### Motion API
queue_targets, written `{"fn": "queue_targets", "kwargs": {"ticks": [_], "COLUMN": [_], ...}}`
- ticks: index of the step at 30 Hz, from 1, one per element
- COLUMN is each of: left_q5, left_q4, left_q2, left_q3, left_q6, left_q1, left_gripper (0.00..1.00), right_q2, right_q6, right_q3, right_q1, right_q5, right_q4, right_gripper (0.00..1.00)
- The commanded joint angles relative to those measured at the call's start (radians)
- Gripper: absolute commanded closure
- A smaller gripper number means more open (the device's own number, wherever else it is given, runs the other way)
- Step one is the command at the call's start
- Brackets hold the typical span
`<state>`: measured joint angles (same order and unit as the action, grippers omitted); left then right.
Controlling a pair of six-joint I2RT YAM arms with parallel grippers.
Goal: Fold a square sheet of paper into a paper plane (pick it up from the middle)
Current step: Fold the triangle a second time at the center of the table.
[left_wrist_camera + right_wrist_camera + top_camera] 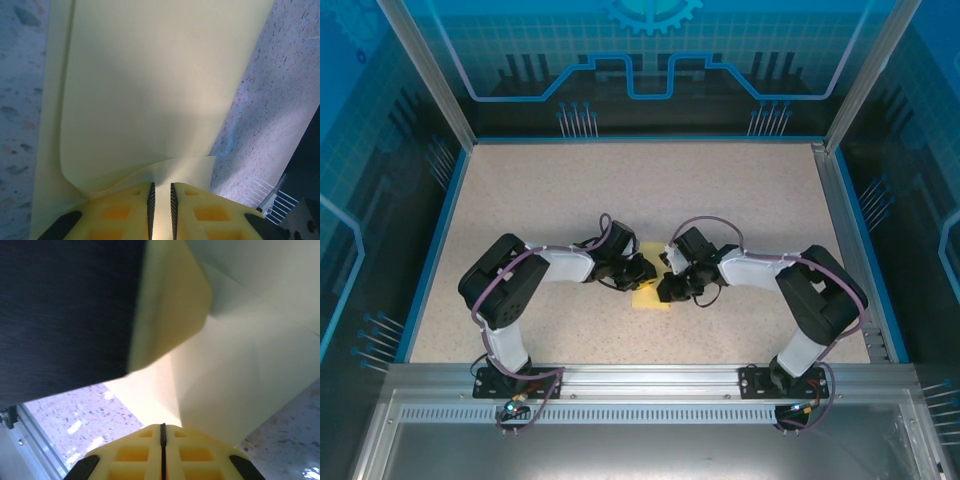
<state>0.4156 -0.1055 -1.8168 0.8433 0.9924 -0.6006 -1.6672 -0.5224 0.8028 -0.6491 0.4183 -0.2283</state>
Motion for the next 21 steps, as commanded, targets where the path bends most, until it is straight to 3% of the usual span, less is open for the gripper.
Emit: {"fn": "queue_targets", "kwargs": {"ticks": [1,21], "left_q5": [-0.019,-0.023], "left_q4": [0.018,0.012], "left_q2": [-0.014,-0.022], "left_q3": [-0.009,-0.012], "left_q6": [-0.02,-0.018], "left_q1": [-0.009,-0.008], "left_gripper": [0.8,0.8], "right_q2": [-0.017,-0.027], "right_q6": [0.016,-0.008], "right_q3": [0.008,-0.078], "right_q1": [0.002,0.03], "right_q5": [-0.031,-0.015], "right_q4": [-0.042,-0.013], "right_gripper": [0.92,0.9]}}
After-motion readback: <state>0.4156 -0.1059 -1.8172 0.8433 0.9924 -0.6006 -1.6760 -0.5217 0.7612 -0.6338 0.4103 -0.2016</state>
